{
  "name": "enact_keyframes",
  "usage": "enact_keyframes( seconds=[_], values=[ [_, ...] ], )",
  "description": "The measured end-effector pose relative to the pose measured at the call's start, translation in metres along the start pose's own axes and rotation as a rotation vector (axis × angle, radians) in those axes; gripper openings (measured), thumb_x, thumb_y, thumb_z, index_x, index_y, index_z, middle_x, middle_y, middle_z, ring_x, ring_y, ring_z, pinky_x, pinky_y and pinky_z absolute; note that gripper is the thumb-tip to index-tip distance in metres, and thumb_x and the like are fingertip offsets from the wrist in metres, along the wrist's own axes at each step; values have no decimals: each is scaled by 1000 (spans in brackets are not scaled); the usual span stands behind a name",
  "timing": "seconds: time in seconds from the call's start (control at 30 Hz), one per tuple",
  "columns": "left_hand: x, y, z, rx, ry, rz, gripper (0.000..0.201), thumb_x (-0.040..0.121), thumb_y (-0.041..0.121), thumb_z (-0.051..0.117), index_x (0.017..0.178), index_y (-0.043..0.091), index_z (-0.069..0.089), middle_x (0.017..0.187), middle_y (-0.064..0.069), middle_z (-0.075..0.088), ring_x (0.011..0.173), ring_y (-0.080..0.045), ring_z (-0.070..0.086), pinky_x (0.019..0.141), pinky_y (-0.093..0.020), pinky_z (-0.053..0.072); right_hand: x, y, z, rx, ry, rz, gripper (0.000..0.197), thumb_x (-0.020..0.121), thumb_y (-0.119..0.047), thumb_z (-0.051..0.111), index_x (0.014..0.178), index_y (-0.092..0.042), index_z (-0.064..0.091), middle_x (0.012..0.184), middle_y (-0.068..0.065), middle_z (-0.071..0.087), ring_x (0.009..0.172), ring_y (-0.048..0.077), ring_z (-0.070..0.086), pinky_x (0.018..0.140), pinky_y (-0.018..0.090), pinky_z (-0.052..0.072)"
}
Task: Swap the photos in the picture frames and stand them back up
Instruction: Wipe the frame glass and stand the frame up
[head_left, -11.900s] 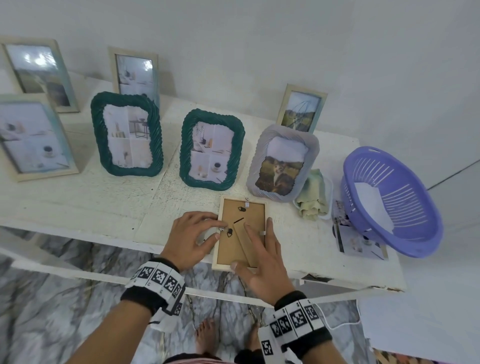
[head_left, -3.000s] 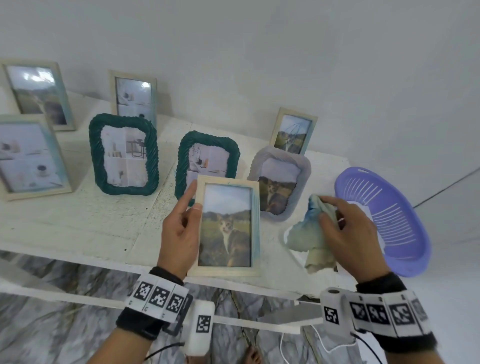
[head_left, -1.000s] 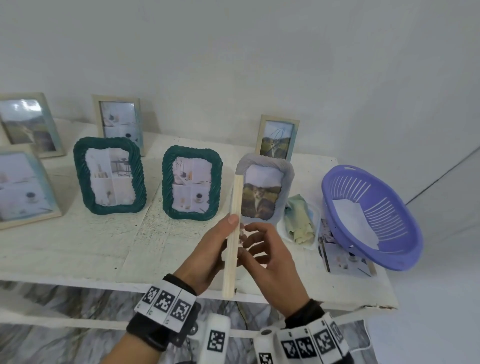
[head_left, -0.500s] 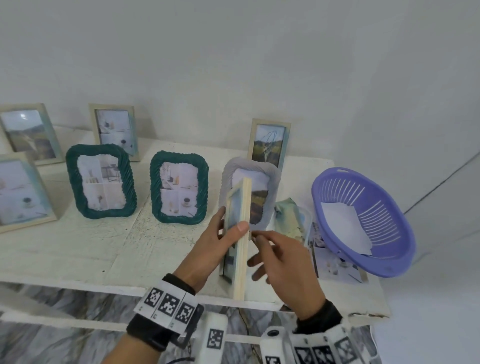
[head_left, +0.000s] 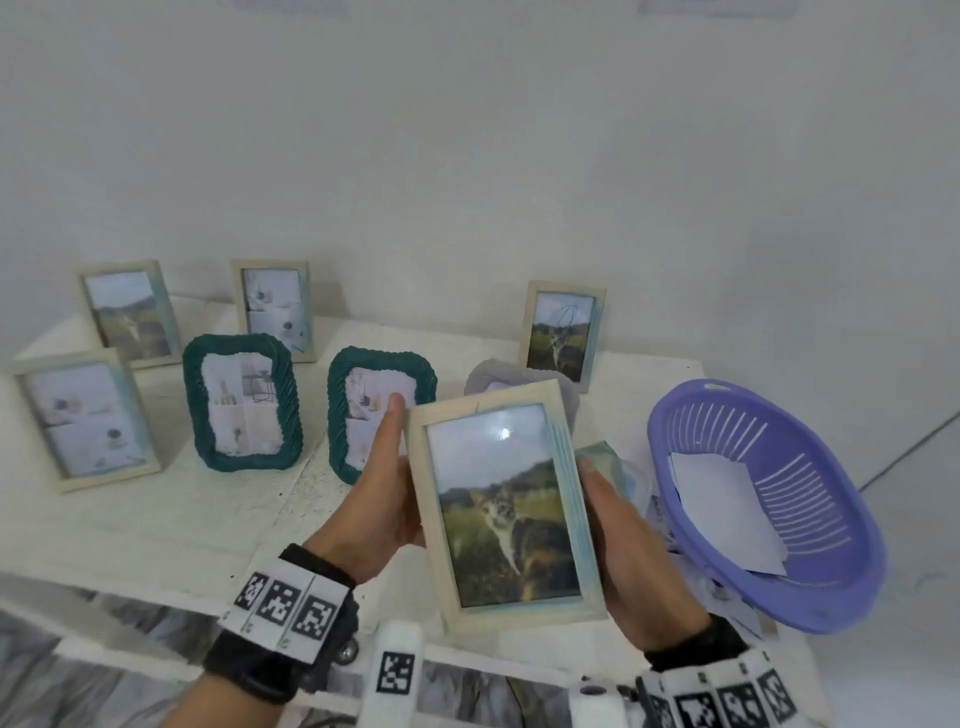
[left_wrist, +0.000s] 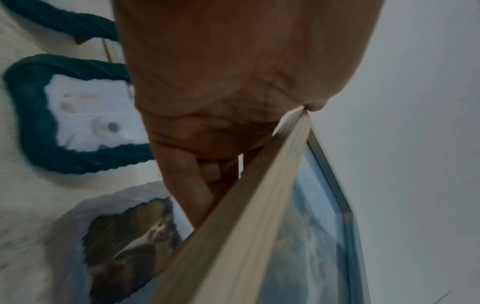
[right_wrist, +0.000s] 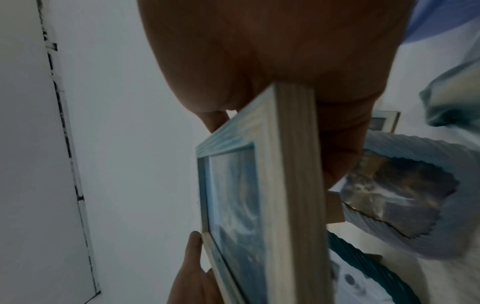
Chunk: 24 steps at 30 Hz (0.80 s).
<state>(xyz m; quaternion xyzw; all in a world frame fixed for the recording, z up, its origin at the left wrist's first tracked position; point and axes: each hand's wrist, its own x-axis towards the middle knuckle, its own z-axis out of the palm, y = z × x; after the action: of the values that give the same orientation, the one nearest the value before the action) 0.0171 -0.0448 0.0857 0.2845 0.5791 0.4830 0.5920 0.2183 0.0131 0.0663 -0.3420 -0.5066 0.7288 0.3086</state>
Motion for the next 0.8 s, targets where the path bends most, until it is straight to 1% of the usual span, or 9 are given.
enact_keyframes(
  seconds=[0.07,0.1,0.2,0.3,0.37,0.43,0.57,0.63,0.8],
  values=[
    [0,16,-8,30,8,24,89,67,82,13,117,29,66,110,-13,73,96,-28,71,73,-38,55,12,-11,4,6,-18,-35,43,88,-60,44,106,-35,73,119,16,67,113,34,62,102,56,44],
    [0,27,-12,38,15,42,89,67,82,16,115,27,67,110,-16,72,98,-31,70,78,-44,56,19,-17,7,-20,-37,-53,44,88,-60,42,105,-35,74,118,14,68,112,33,63,101,54,45],
    [6,63,-33,81,42,122,91,69,82,27,112,17,72,117,-30,64,106,-44,63,92,-57,48,41,-44,20,-198,-25,-174,46,95,-53,43,105,-20,72,108,26,65,99,42,64,89,58,51],
    [19,111,-57,156,73,200,81,79,76,23,102,18,74,101,-19,73,87,-31,69,75,-43,55,75,-86,40,-355,51,-358,24,102,-18,44,112,-16,65,92,8,73,86,25,71,70,37,58],
    [32,148,-72,237,80,260,76,90,70,16,107,20,70,94,-9,75,81,-24,70,66,-36,54,102,-115,57,-437,70,-466,22,101,-11,46,116,-17,60,88,10,73,85,25,71,74,38,59],
    [51,183,-87,285,88,313,73,94,67,12,108,22,68,93,-6,76,83,-22,69,66,-36,53,136,-138,72,-542,92,-544,23,99,-17,50,120,-19,58,89,17,71,88,29,69,81,45,58],
    [100,238,-120,315,113,360,69,97,62,15,113,18,66,104,-13,73,87,-26,67,69,-37,53,201,-178,96,-623,159,-496,23,96,-28,54,111,-16,65,98,5,71,90,19,69,84,44,57],
    [128,252,-137,334,98,326,71,97,62,17,124,14,62,108,-17,70,81,-24,66,67,-35,52,231,-187,103,-662,165,-448,25,95,-29,54,109,-11,66,99,8,71,91,21,69,84,43,58],
    [202,254,-171,401,2,150,68,95,60,16,118,12,59,100,-16,65,77,-24,62,69,-37,50,295,-177,108,-733,122,-260,41,97,-33,52,134,-17,46,94,11,68,88,30,69,83,44,57]
  ],
)
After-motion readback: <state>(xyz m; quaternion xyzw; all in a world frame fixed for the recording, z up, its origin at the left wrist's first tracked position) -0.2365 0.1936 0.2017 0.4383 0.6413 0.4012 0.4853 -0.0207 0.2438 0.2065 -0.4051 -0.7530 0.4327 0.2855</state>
